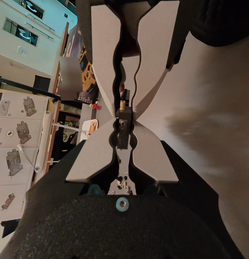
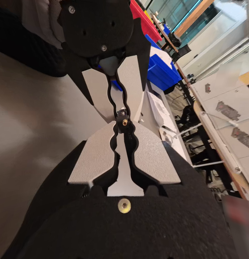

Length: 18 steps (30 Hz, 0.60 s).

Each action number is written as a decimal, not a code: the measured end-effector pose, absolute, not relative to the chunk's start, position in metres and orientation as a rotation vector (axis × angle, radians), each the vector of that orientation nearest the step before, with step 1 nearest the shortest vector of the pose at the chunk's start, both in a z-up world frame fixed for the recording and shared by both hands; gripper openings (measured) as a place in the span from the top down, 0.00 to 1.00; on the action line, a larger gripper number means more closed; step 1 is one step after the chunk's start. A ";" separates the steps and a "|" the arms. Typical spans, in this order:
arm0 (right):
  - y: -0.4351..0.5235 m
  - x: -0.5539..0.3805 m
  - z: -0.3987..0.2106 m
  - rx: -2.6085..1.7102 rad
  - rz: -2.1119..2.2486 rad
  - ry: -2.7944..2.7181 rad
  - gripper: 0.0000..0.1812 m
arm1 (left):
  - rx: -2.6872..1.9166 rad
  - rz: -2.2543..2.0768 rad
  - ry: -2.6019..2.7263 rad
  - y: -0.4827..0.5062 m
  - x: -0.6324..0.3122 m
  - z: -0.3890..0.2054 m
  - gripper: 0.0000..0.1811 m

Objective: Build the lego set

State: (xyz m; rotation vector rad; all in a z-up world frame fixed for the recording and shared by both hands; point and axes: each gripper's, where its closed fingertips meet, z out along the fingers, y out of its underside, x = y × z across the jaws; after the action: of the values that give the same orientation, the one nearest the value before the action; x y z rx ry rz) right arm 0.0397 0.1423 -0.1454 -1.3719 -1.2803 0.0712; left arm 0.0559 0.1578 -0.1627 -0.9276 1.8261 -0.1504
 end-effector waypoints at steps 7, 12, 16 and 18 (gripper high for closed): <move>0.140 0.038 -0.137 -1.220 -0.043 -1.268 0.92 | -0.853 -0.100 1.811 0.155 0.055 -0.153 0.92; 0.133 0.038 -0.138 -1.170 -0.053 -1.290 0.92 | -0.852 -0.105 1.802 0.158 0.047 -0.148 0.79; 0.124 0.034 -0.139 -1.125 -0.029 -1.320 0.92 | -0.831 -0.154 1.877 0.153 0.037 -0.154 0.84; 0.121 0.031 -0.139 -1.110 -0.012 -1.335 0.92 | -0.807 -0.164 1.925 0.147 0.034 -0.158 0.90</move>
State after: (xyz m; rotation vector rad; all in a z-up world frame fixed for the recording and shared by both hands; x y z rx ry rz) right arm 0.0315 0.1209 -0.1390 -1.1103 -1.3352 -0.0118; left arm 0.0338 0.1465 -0.1584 -0.8071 1.9253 -0.1639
